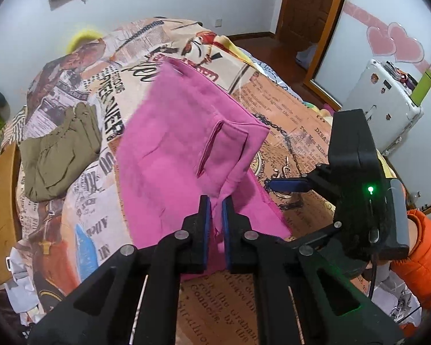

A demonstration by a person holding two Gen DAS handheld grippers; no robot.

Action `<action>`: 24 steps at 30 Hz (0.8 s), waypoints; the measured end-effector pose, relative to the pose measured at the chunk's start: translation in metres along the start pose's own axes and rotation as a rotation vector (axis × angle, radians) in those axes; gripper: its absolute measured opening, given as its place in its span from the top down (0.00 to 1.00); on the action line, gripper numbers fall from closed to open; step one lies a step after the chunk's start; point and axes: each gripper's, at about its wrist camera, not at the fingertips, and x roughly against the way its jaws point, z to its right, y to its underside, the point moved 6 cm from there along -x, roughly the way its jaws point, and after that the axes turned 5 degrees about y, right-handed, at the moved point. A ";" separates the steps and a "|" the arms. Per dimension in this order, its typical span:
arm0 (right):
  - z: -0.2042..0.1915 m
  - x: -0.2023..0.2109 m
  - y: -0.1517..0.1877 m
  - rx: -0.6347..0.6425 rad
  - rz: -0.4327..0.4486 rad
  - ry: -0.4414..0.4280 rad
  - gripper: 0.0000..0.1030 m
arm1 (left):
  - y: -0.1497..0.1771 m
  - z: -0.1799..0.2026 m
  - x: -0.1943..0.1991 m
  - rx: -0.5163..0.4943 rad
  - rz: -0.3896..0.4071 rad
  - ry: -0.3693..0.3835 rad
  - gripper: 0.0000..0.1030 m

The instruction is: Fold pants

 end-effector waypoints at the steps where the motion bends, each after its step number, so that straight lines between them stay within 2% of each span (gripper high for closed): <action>1: 0.000 0.000 0.000 -0.001 0.000 0.000 0.23 | 0.001 -0.002 0.003 0.003 0.003 0.002 0.94; 7: 0.001 -0.001 -0.001 -0.001 -0.002 0.000 0.23 | 0.009 -0.009 0.010 0.015 -0.007 0.007 0.95; 13: 0.001 -0.001 0.000 0.001 -0.001 0.005 0.23 | 0.007 -0.028 0.007 0.056 -0.004 -0.047 0.94; 16: 0.001 -0.001 0.000 0.000 -0.001 0.004 0.23 | 0.002 -0.045 0.004 0.079 0.004 -0.090 0.82; 18: 0.002 -0.001 -0.001 -0.002 -0.001 0.002 0.23 | -0.004 -0.055 0.003 0.084 0.020 -0.135 0.63; 21: 0.002 -0.001 -0.002 -0.003 -0.001 0.003 0.23 | -0.015 -0.072 0.003 0.069 0.049 -0.231 0.48; 24: 0.003 0.001 -0.002 -0.002 0.001 0.007 0.23 | -0.028 -0.086 0.000 0.070 0.054 -0.260 0.43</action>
